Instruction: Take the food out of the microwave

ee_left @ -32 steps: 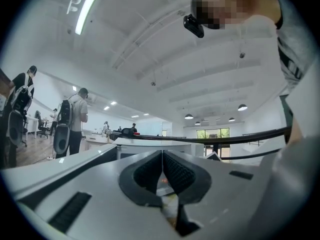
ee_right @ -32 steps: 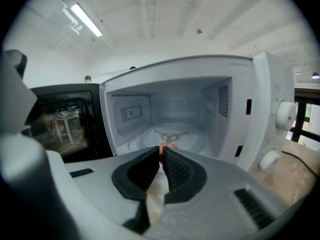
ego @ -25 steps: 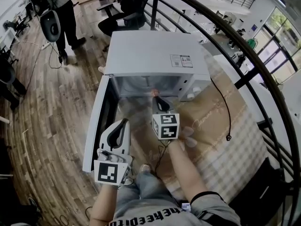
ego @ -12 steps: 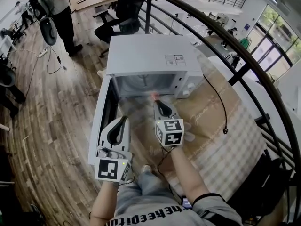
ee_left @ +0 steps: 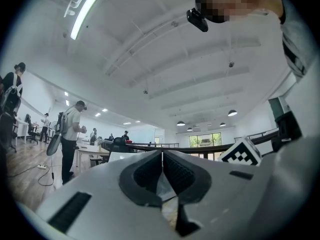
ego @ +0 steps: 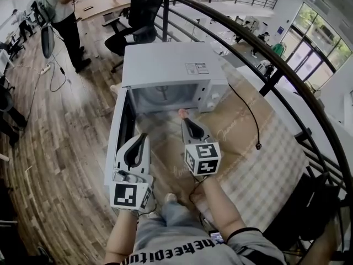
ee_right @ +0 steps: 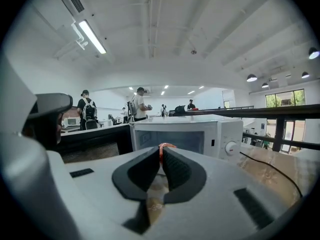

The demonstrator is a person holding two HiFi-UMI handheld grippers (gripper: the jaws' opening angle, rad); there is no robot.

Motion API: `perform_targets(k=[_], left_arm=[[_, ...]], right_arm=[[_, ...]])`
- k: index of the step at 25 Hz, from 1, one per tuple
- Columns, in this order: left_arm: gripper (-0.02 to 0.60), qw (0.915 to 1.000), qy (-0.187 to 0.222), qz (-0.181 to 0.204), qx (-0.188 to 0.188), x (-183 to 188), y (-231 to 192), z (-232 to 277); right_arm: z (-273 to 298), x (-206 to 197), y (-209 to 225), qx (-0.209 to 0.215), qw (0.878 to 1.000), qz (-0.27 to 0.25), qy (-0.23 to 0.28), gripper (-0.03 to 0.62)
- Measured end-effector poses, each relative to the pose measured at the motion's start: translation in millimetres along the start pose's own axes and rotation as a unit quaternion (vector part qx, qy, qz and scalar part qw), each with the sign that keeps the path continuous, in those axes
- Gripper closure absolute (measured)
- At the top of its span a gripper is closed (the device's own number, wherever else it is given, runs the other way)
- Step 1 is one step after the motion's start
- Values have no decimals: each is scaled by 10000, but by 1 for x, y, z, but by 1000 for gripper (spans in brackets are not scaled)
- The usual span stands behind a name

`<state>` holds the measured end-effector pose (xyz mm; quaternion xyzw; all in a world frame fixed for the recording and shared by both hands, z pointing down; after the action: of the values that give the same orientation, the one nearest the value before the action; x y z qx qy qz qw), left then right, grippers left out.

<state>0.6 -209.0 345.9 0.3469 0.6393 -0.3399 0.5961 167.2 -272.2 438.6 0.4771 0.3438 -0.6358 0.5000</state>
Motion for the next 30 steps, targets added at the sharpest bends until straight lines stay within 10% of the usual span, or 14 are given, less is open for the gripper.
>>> perform_targets(k=[30], left_arm=[[571,9990,234,80,-371,32,32,-57]], right_arm=[[-147,25,-31,-458,9961,-159,731,569]])
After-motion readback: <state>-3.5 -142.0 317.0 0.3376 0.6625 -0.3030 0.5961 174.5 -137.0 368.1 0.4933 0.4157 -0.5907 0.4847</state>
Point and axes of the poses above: the fingertips, and each gripper's own axes: z forward along the fingers, y to its right, x out of its top, the point moved 4 cm from there along -z, backward along the fingers, and after that the axes turned 4 degrees about -y, right-handed, at the moved point
